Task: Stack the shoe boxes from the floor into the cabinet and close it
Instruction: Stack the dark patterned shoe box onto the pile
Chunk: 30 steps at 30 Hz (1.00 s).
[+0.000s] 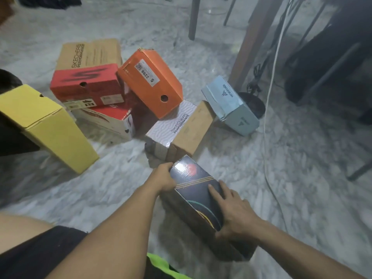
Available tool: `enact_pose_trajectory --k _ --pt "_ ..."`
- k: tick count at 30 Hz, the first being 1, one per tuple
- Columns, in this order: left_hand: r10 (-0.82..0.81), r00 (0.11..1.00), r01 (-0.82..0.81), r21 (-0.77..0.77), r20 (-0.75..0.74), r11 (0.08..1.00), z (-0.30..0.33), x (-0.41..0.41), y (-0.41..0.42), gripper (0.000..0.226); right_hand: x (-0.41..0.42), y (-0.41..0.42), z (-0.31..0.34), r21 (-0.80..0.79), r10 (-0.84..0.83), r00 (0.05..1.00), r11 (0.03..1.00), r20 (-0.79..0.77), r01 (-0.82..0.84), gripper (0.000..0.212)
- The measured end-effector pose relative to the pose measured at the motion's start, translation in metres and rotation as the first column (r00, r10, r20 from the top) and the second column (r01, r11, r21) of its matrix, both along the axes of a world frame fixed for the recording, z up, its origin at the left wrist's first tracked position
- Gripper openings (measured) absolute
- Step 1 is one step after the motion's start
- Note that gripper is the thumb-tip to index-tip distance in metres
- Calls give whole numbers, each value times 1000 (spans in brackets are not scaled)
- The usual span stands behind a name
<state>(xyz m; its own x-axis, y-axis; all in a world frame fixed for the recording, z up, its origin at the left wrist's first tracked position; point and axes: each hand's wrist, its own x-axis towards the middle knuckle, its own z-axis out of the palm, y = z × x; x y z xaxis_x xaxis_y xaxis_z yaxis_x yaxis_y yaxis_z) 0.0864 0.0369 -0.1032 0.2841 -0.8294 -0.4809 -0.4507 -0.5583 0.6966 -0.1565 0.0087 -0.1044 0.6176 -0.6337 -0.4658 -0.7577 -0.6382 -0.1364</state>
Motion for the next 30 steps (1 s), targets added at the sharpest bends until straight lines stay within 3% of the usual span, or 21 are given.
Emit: enact_pose_trajectory --k 5,7,9,12,14,17,21,25,28,30 --pt "71 997 -71 15 7 997 6 5 5 55 -1 -57 -6 -74 98 995 993 15 -97 109" --pt "82 997 -82 28 4 996 4 6 6 58 -6 -69 -12 -182 12 999 983 51 -2 96" --pt "107 994 -108 76 20 991 -1 6 6 68 -16 -71 -20 -257 -210 960 933 186 254 94" --pt "87 996 -89 182 16 979 -4 3 4 70 -35 -67 -34 -75 -513 770 813 380 578 107" --pt "38 999 -35 214 -11 976 -9 1 2 56 -41 -65 -42 41 -574 696 783 431 621 105" --pt "5 1000 -3 211 -7 978 -14 -4 0 42 -43 -66 -48 89 -608 613 743 504 663 92" --pt "35 999 -36 201 8 979 -8 -1 0 50 -41 -70 -40 143 -652 511 684 561 715 85" --pt "117 992 -121 96 46 988 12 12 2 60 -34 -74 -11 172 -611 381 655 694 736 82" --pt "241 970 -242 -85 -16 967 38 18 1 69 -19 -78 22 241 -587 223 607 779 757 72" --pt "329 943 -332 -217 -50 918 55 22 0 74 -5 -85 41 257 -549 151 595 822 761 79"
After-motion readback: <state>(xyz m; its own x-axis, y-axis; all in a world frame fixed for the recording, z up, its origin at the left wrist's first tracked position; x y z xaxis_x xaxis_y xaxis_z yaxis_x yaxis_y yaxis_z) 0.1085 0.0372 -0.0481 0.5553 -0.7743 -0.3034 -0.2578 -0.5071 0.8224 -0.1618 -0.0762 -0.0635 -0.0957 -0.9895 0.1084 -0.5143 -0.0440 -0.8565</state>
